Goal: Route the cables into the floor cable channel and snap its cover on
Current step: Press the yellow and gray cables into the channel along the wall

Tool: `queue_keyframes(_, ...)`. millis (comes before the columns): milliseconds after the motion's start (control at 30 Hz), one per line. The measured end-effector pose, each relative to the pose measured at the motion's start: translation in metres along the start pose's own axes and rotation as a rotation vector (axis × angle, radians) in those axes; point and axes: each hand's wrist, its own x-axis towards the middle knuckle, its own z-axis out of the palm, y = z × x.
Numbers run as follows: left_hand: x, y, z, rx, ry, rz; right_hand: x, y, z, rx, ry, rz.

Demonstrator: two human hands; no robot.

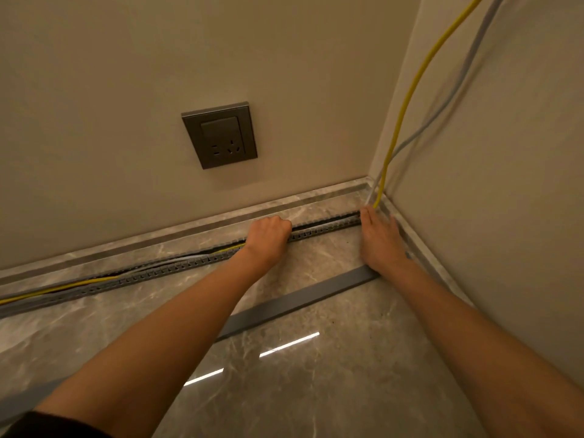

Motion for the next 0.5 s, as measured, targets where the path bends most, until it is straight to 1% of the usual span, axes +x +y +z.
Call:
queue_keyframes(67,0.001,0.000,0.000,-0.005,-0.003,-0.008,0.000,0.003,-0.001,-0.019,-0.031,0.026)
queue_keyframes(133,0.002,0.000,0.001,-0.003,-0.004,-0.009,0.003,0.006,-0.004,0.018,-0.062,0.048)
queue_keyframes(233,0.001,0.001,0.001,-0.019,-0.005,-0.015,0.007,0.007,-0.014,0.164,-0.140,0.066)
queue_keyframes(300,0.000,0.000,0.001,-0.019,-0.003,-0.012,0.008,0.006,-0.018,0.262,-0.157,0.064)
queue_keyframes(400,-0.005,0.001,0.003,-0.027,0.001,-0.034,0.001,0.006,-0.019,0.311,-0.105,0.007)
queue_keyframes(433,-0.008,0.002,0.003,-0.027,0.024,-0.047,-0.002,0.007,-0.018,0.316,-0.056,-0.016)
queue_keyframes(500,-0.014,0.005,0.004,-0.022,0.131,-0.057,-0.007,0.011,-0.018,0.337,0.029,-0.041)
